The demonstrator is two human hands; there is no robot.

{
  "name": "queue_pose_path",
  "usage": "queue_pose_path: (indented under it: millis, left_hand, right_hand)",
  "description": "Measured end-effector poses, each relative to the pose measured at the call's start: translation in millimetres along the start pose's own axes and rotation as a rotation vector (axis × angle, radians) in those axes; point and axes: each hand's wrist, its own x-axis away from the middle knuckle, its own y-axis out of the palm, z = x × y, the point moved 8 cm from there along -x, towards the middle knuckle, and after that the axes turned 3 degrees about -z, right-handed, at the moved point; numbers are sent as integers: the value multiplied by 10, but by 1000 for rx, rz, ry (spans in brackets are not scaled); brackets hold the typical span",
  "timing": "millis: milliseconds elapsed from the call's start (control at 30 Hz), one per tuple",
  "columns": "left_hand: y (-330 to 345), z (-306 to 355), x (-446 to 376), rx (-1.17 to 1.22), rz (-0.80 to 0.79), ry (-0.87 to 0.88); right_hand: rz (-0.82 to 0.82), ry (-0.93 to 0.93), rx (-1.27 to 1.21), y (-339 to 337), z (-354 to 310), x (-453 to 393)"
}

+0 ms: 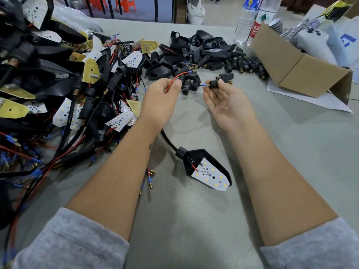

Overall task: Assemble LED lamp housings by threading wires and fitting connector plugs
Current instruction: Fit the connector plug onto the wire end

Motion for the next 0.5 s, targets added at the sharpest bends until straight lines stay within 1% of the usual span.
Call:
queue_pose_path:
  millis: [367,500]
  left_hand:
    - [-13,7,6,-34,22,0]
    - [-4,19,20,-11,17,4]
  right_hand:
    - [-91,-23,69,85,-24,35]
    - [-167,-14,122,164,11,55]
